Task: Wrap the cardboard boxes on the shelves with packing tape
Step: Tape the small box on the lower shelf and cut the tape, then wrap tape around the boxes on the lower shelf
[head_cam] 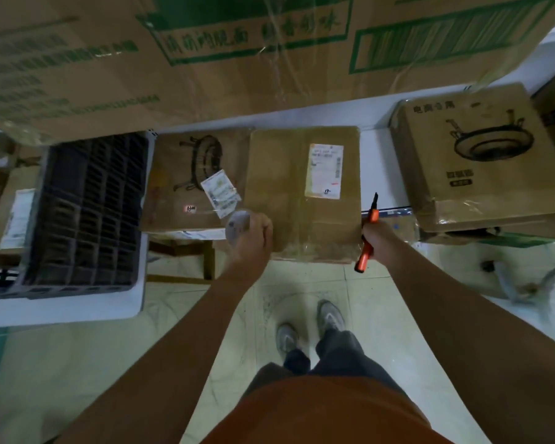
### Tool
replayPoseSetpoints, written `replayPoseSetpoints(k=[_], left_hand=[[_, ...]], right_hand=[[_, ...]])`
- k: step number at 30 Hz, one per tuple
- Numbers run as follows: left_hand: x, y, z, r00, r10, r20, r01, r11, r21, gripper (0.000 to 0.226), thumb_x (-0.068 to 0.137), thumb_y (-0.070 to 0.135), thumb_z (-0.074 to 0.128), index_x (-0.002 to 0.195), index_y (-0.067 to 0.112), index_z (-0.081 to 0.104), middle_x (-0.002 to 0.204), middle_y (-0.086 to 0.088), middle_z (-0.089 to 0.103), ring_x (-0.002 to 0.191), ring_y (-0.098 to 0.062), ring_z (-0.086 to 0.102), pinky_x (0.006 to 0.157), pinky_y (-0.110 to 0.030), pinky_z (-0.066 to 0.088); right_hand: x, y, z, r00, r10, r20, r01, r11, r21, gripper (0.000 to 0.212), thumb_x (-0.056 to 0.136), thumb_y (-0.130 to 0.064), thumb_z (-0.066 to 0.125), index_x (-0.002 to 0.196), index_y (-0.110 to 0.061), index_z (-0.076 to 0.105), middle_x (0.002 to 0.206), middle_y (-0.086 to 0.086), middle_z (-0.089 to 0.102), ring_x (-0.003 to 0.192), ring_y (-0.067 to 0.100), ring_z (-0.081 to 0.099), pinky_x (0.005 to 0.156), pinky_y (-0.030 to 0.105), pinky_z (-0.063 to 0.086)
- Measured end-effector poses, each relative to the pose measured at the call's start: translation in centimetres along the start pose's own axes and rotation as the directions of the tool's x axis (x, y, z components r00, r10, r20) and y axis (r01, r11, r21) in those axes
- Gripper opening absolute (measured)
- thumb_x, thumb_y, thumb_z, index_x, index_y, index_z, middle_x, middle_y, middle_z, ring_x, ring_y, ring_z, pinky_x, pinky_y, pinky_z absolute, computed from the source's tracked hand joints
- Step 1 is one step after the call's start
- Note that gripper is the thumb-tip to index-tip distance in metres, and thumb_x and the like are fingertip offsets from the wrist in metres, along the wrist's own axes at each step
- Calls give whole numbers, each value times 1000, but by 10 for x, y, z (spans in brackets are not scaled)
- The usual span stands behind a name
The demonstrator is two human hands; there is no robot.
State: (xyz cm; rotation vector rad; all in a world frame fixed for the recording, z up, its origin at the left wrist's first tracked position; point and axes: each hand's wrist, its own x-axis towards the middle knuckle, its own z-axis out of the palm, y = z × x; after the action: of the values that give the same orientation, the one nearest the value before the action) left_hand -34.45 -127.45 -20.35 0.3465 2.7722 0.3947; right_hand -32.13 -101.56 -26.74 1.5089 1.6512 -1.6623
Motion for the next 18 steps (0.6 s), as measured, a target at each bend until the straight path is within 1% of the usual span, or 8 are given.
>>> replayPoseSetpoints(k=[4, 7, 10, 12, 14, 15, 16, 18], left_hand=[[4, 23, 1, 984, 176, 29, -177, 984, 11, 29, 106, 27, 35, 126, 10, 47, 102, -11, 60, 90, -29, 57, 79, -38, 47], [15, 32, 4, 957, 278, 87, -286, 953, 100, 42, 101, 27, 53, 134, 3, 43, 110, -9, 59, 92, -24, 61, 75, -35, 51], [22, 36, 1, 964, 233, 124, -257, 939, 229, 43, 77, 21, 81, 110, 7, 58, 82, -7, 67, 64, -20, 65, 49, -27, 52], [25, 40, -4, 976, 192, 107, -206, 968, 146, 47, 61, 16, 86, 101, 8, 63, 66, -5, 64, 48, -17, 60, 38, -22, 43], [28, 47, -13, 986, 128, 107, -138, 986, 90, 49, 79, 9, 72, 123, 2, 52, 86, -13, 68, 66, -26, 67, 50, -31, 52], [32, 46, -12, 992, 108, 61, -111, 993, 36, 47, 88, 5, 62, 131, 1, 44, 96, -17, 67, 77, -31, 68, 58, -37, 56], [38, 47, -12, 997, 77, 24, -78, 997, 20, 46, 92, 4, 56, 134, 1, 40, 101, -19, 66, 82, -33, 67, 62, -41, 56], [46, 52, -18, 999, 43, 7, -43, 999, -34, 43, 96, 14, 54, 134, 3, 40, 106, -18, 66, 87, -32, 67, 66, -41, 57]], right_hand=[[9, -28, -6, 994, -113, -11, 113, 993, 17, 32, 102, -42, 48, 101, -12, 57, 72, 3, 52, 62, 17, 52, 63, 31, 47], [11, -34, -12, 986, -164, -29, 164, 986, 15, 38, 99, -45, 51, 111, -10, 61, 77, 3, 58, 67, 19, 56, 72, 34, 48], [3, -32, -15, 973, -225, -46, 226, 974, 30, 39, 99, -43, 51, 114, -9, 61, 83, 5, 62, 70, 20, 59, 69, 31, 49], [-9, -27, -22, 964, -257, -68, 261, 962, 76, 31, 101, -38, 51, 109, -10, 60, 76, 3, 60, 61, 16, 59, 59, 27, 49], [-22, -15, -32, 957, -281, -76, 289, 945, 154, 25, 101, -34, 53, 104, -10, 59, 75, 3, 67, 57, 14, 66, 59, 28, 55], [-23, -6, -38, 954, -289, -75, 298, 936, 187, 26, 100, -35, 55, 102, -10, 60, 80, 6, 72, 62, 17, 71, 68, 33, 60], [-27, 4, -45, 950, -301, -81, 311, 931, 191, 27, 99, -36, 56, 102, -10, 61, 85, 10, 74, 70, 22, 74, 75, 39, 60], [-35, 26, -61, 939, -326, -111, 341, 923, 178, 30, 101, -34, 54, 109, -6, 60, 89, 12, 74, 76, 26, 72, 72, 37, 58]])
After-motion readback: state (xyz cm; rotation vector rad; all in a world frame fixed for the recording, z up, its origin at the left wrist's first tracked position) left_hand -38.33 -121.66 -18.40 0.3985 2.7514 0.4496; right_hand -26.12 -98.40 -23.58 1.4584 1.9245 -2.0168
